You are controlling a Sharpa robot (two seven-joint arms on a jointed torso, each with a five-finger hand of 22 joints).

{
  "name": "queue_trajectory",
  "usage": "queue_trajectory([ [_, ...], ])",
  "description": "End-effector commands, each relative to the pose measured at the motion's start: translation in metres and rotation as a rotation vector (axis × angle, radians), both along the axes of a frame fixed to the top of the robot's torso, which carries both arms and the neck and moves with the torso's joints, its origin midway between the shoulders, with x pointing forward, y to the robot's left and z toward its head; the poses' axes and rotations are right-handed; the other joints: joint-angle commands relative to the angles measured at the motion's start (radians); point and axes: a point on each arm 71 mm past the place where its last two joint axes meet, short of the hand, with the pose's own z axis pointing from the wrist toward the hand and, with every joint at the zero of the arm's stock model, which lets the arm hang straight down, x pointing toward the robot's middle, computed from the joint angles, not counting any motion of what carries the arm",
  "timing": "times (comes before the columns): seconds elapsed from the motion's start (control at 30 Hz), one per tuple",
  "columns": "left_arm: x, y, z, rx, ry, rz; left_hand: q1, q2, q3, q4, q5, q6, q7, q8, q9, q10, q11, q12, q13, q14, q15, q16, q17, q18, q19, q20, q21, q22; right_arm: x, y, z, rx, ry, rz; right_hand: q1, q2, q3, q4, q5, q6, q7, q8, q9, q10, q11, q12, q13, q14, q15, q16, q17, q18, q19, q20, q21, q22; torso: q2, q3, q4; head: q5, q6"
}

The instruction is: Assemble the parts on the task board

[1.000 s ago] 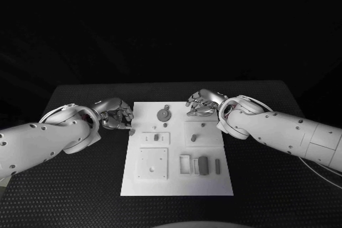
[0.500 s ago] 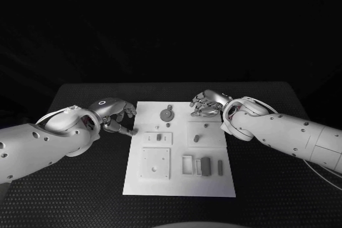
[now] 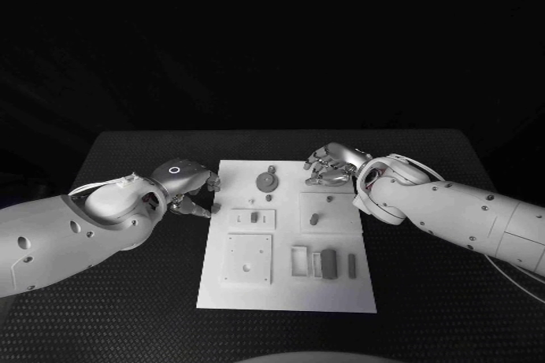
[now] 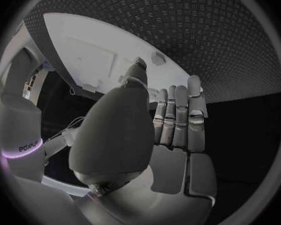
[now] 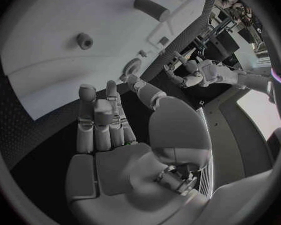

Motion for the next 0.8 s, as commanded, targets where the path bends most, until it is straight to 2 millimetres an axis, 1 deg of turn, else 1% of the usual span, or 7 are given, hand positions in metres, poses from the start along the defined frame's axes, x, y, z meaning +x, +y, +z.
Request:
queue_trajectory([
  [0.03, 0.0, -0.005, -0.002, 0.07, -0.021, -0.034, 0.01, 0.001, 0.026, 0.0, 0.034, 0.023, -0.007, 0.009, 0.003, 0.011, -0.01, 0.015, 0.005, 0.005, -0.008, -0.005, 0.004, 0.028, 0.009, -0.002, -0.004, 0.002, -0.001, 0.001, 0.0, 0.006, -0.004, 0.008, -0.009, 0.001, 0.0, 0.008, 0.001, 0.0, 0.005, 0.002, -0.001, -0.001, 0.006, 0.006, 0.001, -0.005, 0.0, -0.003, -0.001, 0.059, 0.001, -0.009, -0.005, 0.02, 0.0, -0.0002, 0.0001, 0.0, -0.003],
  [0.17, -0.002, -0.007, -0.008, 0.09, -0.005, -0.05, 0.01, 0.001, 0.026, 0.0, 0.034, 0.023, -0.007, 0.009, 0.003, 0.011, -0.01, 0.015, 0.005, 0.005, -0.008, -0.005, 0.004, 0.028, 0.009, -0.002, -0.004, 0.002, -0.001, 0.001, 0.0, 0.006, -0.004, 0.008, -0.009, 0.002, 0.0, 0.008, 0.001, 0.0, 0.005, 0.002, -0.002, -0.001, 0.006, 0.006, 0.001, -0.005, 0.0, -0.003, -0.001, 0.059, 0.002, -0.009, -0.005, 0.02, 0.0, 0.0007, 0.0005, -0.006, -0.006],
  [0.6, -0.003, -0.007, -0.022, 0.117, 0.042, -0.051, 0.01, 0.001, 0.026, 0.0, 0.034, 0.023, -0.007, 0.009, 0.003, 0.011, -0.01, 0.015, 0.005, 0.005, -0.008, -0.005, 0.004, 0.028, 0.009, -0.002, -0.004, 0.002, -0.001, 0.001, -0.001, 0.007, -0.003, 0.01, -0.01, 0.002, 0.0, 0.008, 0.001, 0.0, 0.005, 0.003, -0.002, -0.001, 0.005, 0.007, 0.001, -0.004, -0.001, -0.003, -0.001, 0.059, 0.002, -0.01, -0.005, 0.02, 0.001, 0.0018, -0.0012, -0.005, -0.01],
  [0.63, -0.003, -0.007, -0.023, 0.116, 0.042, -0.051, 0.05, 0.045, 0.079, 0.003, 0.079, 0.079, -0.045, 0.036, 0.014, 0.036, -0.044, 0.02, 0.006, 0.008, -0.012, -0.005, 0.006, 0.026, 0.01, -0.002, -0.005, 0.003, -0.001, 0.001, -0.001, 0.006, -0.003, 0.01, -0.01, 0.002, 0.0, 0.008, 0.001, 0.0, 0.005, 0.003, -0.002, -0.001, 0.005, 0.007, 0.001, -0.004, -0.001, -0.003, -0.001, 0.059, 0.003, -0.01, -0.005, 0.02, 0.001, 0.0018, -0.0011, -0.005, -0.01],
  [0.67, -0.003, -0.007, -0.023, 0.116, 0.041, -0.051, 0.051, 0.047, 0.082, 0.003, 0.081, 0.081, -0.046, 0.037, 0.014, 0.037, -0.045, 0.02, 0.006, 0.008, -0.012, -0.005, 0.007, 0.026, 0.01, -0.002, -0.005, 0.003, -0.001, 0.001, -0.001, 0.007, -0.003, 0.01, -0.01, 0.002, 0.0, 0.008, 0.001, 0.0, 0.005, 0.003, -0.002, -0.001, 0.005, 0.007, 0.001, -0.004, -0.001, -0.003, -0.001, 0.059, 0.003, -0.01, -0.005, 0.02, 0.001, 0.0019, -0.0007, -0.005, -0.011],
  [0.73, -0.002, -0.008, -0.025, 0.116, 0.042, -0.049, 0.031, 0.028, 0.154, -0.005, 0.087, 0.096, -0.046, 0.014, -0.001, 0.064, -0.047, -0.01, -0.011, 0.009, -0.016, -0.008, 0.018, 0.017, 0.007, -0.014, -0.005, 0.018, -0.001, 0.001, -0.001, 0.007, -0.004, 0.01, -0.01, 0.002, 0.0, 0.008, 0.001, -0.001, 0.005, 0.003, -0.002, -0.001, 0.005, 0.007, 0.001, -0.004, -0.001, -0.003, -0.001, 0.059, 0.003, -0.01, -0.005, 0.02, 0.001, 0.0017, -0.0008, -0.008, -0.009],
  [0.8, -0.001, -0.009, -0.026, 0.116, 0.041, -0.05, 0.027, 0.032, 0.166, -0.003, 0.095, 0.101, -0.043, 0.01, -0.003, 0.072, -0.046, -0.016, -0.014, 0.011, -0.018, -0.009, 0.022, 0.016, 0.007, -0.016, -0.004, 0.022, -0.001, 0.002, -0.001, 0.007, -0.003, 0.011, -0.01, 0.002, 0.0, 0.008, 0.001, -0.001, 0.005, 0.003, -0.002, -0.001, 0.005, 0.007, 0.001, -0.004, -0.001, -0.003, -0.001, 0.059, 0.003, -0.01, -0.005, 0.02, 0.0, 0.0013, -0.0006, -0.008, -0.009],
])
